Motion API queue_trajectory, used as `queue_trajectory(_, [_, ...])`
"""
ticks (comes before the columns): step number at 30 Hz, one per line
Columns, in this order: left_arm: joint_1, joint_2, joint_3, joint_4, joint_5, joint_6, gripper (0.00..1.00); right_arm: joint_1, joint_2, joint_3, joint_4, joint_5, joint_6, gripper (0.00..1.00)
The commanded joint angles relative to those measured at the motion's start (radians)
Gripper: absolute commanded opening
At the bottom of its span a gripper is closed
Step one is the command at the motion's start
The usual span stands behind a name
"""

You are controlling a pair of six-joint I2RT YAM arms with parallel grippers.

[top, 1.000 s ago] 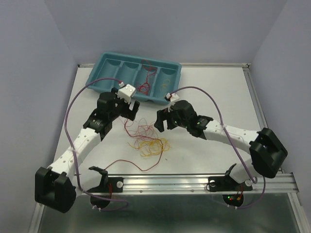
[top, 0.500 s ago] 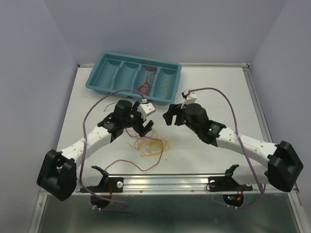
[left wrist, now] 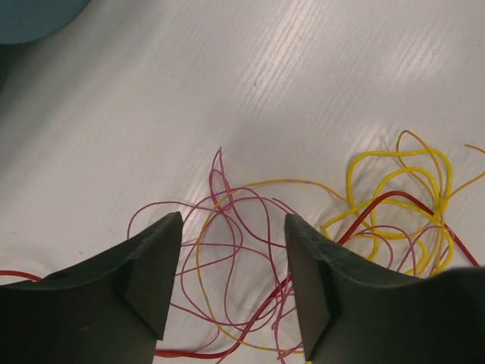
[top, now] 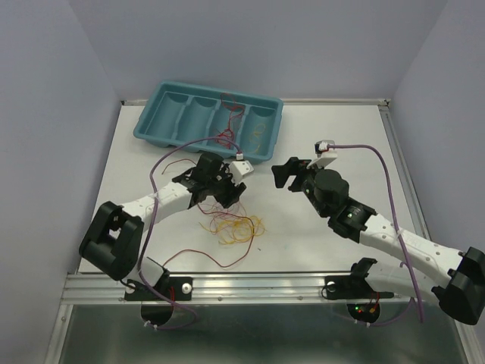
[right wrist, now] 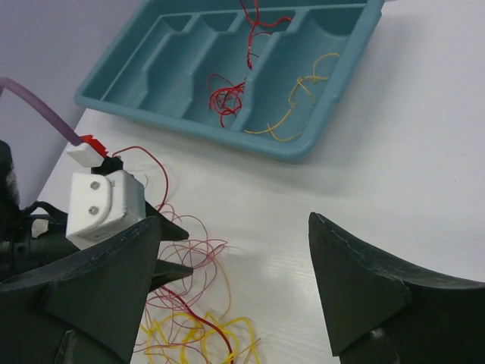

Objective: Untangle the cables

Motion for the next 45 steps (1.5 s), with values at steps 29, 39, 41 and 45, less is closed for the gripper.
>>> queue_trajectory(29, [-0.015, -0.381, 0.667, -0.243, -0.112, -0.113, 0.00, 0.004, -0.170, -0.182, 0.314, -0.312, -0.113, 0.84])
queue_trajectory(39, [-0.015, -0.387, 0.897, -0.079, -0.444, -0.139, 0.00, 0.004, -0.165, -0.206, 0.377, -0.392, -0.141, 0.88])
queue_trajectory(41, [-0.016, -0.366, 0.937, -0.023, -0.552, -0.107, 0.00, 0.004, -0.167, -0.206, 0.380, -0.390, -0.141, 0.88])
queue_trajectory(45, [-0.016, -0.308, 1.015, 0.022, -0.617, -0.041, 0.00, 0.004, -0.167, -0.209, 0.380, -0.394, -0.142, 0.88])
